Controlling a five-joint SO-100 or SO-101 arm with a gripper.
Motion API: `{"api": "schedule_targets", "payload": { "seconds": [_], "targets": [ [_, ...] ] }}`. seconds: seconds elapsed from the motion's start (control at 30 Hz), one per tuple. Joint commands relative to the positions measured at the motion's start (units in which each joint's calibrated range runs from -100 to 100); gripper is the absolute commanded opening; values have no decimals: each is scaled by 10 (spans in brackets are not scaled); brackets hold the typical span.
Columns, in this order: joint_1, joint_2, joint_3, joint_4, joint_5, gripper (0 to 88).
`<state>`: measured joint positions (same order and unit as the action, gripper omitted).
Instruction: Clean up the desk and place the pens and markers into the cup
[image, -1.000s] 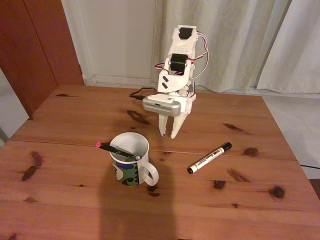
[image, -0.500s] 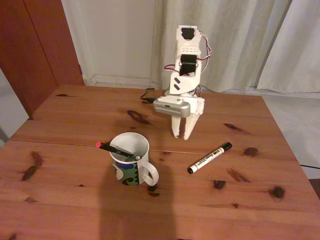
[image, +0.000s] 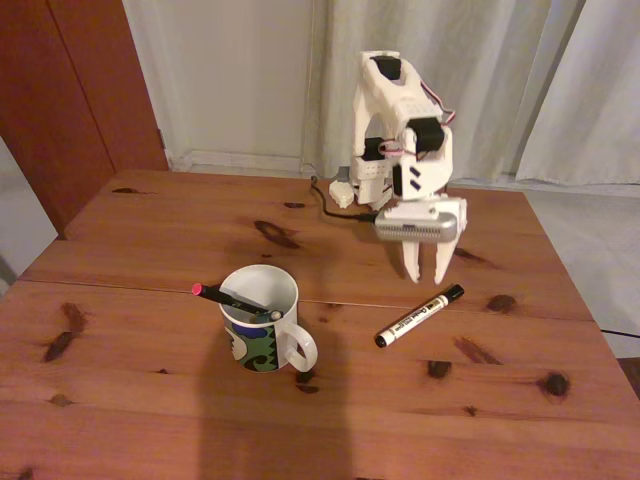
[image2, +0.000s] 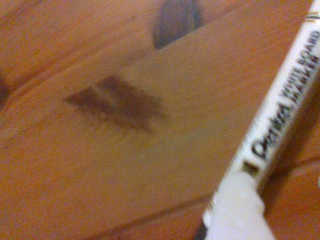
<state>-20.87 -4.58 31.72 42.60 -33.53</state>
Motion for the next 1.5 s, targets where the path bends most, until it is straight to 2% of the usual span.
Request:
{"api": "schedule_targets", "payload": {
  "seconds": [0.0, 0.77, 1.23, 1.47],
  "targets": [
    [-2, 24, -33, -38, 2, 123],
    [0, 112, -33, -40, 2, 123],
    [25, 139, -129, -32, 13, 123],
    [27, 140, -100, -36, 13, 123]
  ]
}}
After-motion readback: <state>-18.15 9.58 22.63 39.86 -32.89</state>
